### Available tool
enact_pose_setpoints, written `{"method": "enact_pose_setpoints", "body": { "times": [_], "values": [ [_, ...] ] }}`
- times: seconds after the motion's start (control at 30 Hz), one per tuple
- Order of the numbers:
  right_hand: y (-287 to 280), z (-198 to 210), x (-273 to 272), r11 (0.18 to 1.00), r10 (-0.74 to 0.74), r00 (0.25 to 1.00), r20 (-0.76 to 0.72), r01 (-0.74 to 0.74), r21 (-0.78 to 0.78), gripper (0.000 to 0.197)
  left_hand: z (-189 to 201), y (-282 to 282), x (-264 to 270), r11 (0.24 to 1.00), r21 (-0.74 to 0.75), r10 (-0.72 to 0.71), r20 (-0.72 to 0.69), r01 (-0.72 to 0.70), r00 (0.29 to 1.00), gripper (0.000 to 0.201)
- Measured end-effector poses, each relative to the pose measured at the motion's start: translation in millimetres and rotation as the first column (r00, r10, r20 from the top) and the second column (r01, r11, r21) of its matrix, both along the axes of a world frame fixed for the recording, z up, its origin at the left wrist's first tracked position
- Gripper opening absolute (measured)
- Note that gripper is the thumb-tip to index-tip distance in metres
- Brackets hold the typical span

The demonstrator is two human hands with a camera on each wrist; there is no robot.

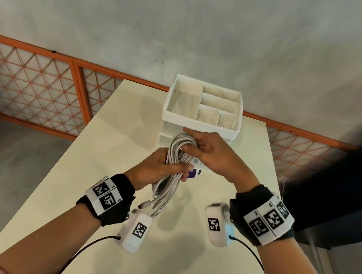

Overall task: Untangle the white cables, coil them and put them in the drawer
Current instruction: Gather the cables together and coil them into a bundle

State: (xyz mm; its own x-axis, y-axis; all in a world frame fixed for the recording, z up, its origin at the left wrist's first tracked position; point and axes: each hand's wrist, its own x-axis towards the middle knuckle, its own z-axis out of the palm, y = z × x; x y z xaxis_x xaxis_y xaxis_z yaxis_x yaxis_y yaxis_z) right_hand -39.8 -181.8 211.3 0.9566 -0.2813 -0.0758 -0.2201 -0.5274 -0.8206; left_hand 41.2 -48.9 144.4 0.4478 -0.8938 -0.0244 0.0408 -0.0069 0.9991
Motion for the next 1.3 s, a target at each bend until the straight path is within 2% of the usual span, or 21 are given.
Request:
{"method": "enact_pose_setpoints", "body": {
  "times": [0.03, 0.1, 0.17, 0.23, 0.27, 0.33, 0.4, 0.43, 0.5, 0.6, 0.73, 0.77, 0.83, 0.9, 0.97, 1.03, 1.1, 1.17, 1.23, 1.3],
  "values": [
    [-2, 1, 0, 0.999, 0.037, 0.999, -0.033, -0.037, 0.007, 0.052, -1, 1, 0, 1.0, 0.007, -0.01, -0.004, 0.01, 1.0, 0.023],
    [-3, 2, 0, 0.994, 0.059, 0.997, -0.04, -0.062, -0.088, 0.048, 0, 1, -2, 1.0, 0.008, -0.02, -0.009, 0.02, 1.0, 0.024],
    [0, 4, 3, 0.978, 0.033, 0.999, 0.001, -0.032, -0.205, 0.043, 4, 1, -3, 1.0, 0.003, -0.029, -0.006, 0.029, 1.0, 0.022],
    [3, 3, 4, 0.978, 0.002, 0.999, 0.04, 0.007, -0.209, 0.042, 8, 1, -2, 0.999, 0.005, -0.045, 0.029, 0.045, 0.999, 0.024],
    [3, 2, 3, 0.987, -0.013, 0.999, 0.05, 0.021, -0.162, 0.044, 9, 1, -1, 0.999, 0.01, -0.047, 0.049, 0.046, 0.998, 0.025],
    [4, -1, -2, 0.999, -0.005, 0.998, 0.055, 0.002, 0.04, 0.054, 9, 3, 2, 1.0, -0.014, -0.012, 0.054, 0.013, 0.998, 0.024],
    [8, -6, -9, 0.961, 0.035, 0.998, 0.056, -0.049, 0.27, 0.072, 10, 3, 3, 0.993, -0.088, 0.074, -0.015, -0.075, 0.997, 0.026],
    [11, -12, -12, 0.944, 0.049, 0.998, 0.031, -0.057, 0.324, 0.082, 11, 3, 4, 0.984, -0.124, 0.12, -0.067, -0.128, 0.991, 0.03],
    [17, -30, -12, 0.942, 0.09, 0.995, -0.041, -0.072, 0.327, 0.095, 16, 3, 5, 0.964, -0.154, 0.197, -0.143, -0.219, 0.97, 0.028],
    [23, -53, -10, 0.971, 0.134, 0.985, -0.111, -0.107, 0.216, 0.101, 23, 3, 4, 0.959, -0.153, 0.216, -0.148, -0.238, 0.965, 0.02],
    [21, -49, -12, 0.973, 0.171, 0.976, -0.132, -0.147, 0.178, 0.076, 21, 5, 1, 0.967, -0.14, 0.186, -0.181, -0.213, 0.966, 0.019],
    [18, -50, -14, 0.968, 0.188, 0.973, -0.137, -0.159, 0.194, 0.075, 20, 6, 1, 0.967, -0.138, 0.186, -0.179, -0.212, 0.966, 0.018],
    [13, -51, -18, 0.968, 0.154, 0.977, -0.147, -0.119, 0.221, 0.073, 20, 7, 2, 0.966, -0.12, 0.207, -0.165, -0.228, 0.964, 0.017],
    [8, -51, -22, 0.968, 0.094, 0.987, -0.128, -0.06, 0.244, 0.054, 20, 9, 4, 0.962, -0.111, 0.228, -0.168, -0.248, 0.959, 0.017],
    [7, -51, -24, 0.985, 0.103, 0.987, -0.124, -0.084, 0.148, 0.03, 21, 11, 5, 0.965, -0.107, 0.215, -0.199, -0.24, 0.956, 0.016],
    [8, -54, -24, 0.992, 0.128, 0.985, -0.115, -0.127, 0.009, 0.018, 22, 11, 3, 0.972, -0.124, 0.162, -0.257, -0.199, 0.953, 0.016],
    [12, -54, -22, 0.985, 0.135, 0.988, -0.079, -0.142, -0.095, 0.015, 23, 8, -1, 0.975, -0.147, 0.116, -0.31, -0.168, 0.943, 0.017],
    [21, -53, -19, 0.974, 0.154, 0.988, -0.031, -0.157, -0.166, 0.023, 25, 5, -5, 0.978, -0.157, 0.076, -0.347, -0.138, 0.935, 0.025],
    [31, -53, -19, 0.974, 0.155, 0.987, -0.046, -0.161, -0.159, 0.037, 27, 4, -8, 0.979, -0.164, 0.052, -0.383, -0.123, 0.922, 0.032],
    [35, -56, -20, 0.977, 0.159, 0.983, -0.093, -0.17, -0.129, 0.043, 27, 5, -9, 0.976, -0.171, 0.053, -0.417, -0.135, 0.908, 0.026]
  ]
}}
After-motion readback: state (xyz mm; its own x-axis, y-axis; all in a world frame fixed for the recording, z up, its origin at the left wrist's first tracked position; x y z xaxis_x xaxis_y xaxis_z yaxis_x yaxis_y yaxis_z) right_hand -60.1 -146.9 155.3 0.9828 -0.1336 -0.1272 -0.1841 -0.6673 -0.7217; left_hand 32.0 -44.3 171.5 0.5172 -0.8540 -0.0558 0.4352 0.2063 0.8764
